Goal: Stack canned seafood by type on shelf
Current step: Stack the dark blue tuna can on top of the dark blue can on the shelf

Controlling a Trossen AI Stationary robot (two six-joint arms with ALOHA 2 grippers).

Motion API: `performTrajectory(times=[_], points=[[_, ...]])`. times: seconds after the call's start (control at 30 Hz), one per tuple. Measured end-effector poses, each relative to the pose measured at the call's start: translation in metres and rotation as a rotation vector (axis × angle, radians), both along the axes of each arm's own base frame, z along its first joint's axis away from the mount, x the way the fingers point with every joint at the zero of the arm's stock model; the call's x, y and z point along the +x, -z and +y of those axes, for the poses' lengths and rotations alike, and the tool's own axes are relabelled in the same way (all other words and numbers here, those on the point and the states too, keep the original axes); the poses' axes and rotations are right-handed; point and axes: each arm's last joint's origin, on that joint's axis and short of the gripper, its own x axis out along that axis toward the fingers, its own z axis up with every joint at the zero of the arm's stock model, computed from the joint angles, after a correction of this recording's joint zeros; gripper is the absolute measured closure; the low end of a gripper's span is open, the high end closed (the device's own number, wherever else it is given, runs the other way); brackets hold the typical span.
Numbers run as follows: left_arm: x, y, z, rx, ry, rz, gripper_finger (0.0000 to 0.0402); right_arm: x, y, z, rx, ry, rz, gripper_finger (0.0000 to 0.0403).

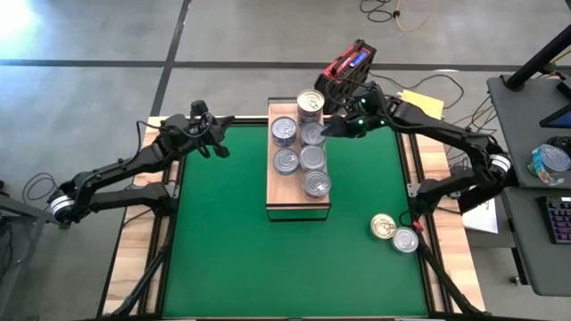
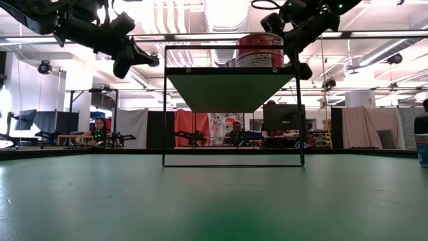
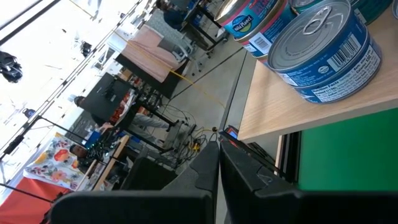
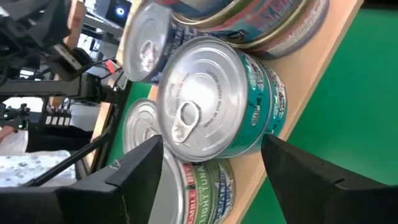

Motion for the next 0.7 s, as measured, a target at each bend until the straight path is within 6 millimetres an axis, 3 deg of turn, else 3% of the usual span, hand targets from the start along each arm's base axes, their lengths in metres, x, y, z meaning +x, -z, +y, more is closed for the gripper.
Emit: performTrajectory(times=[0.2, 0.43, 0.7], points=[[0.000, 0.000, 0.000, -0.006, -0.001, -0.008, 0.0401, -0.015, -0.019, 0.011, -0.113, -0.030, -0.033, 0.0146], [0.000, 0.001, 0.000, -0.100, -0.012, -0.069, 0.0401, -0.036, -0.042, 0.041, -0.434, -0.082, 0.036, 0.0170], [0.009, 0.004, -0.014, -0.217, 0.057, -0.119, 0.0401, -0.034, -0.034, 0.083, -0.650, -0.119, 0.075, 0.0193]])
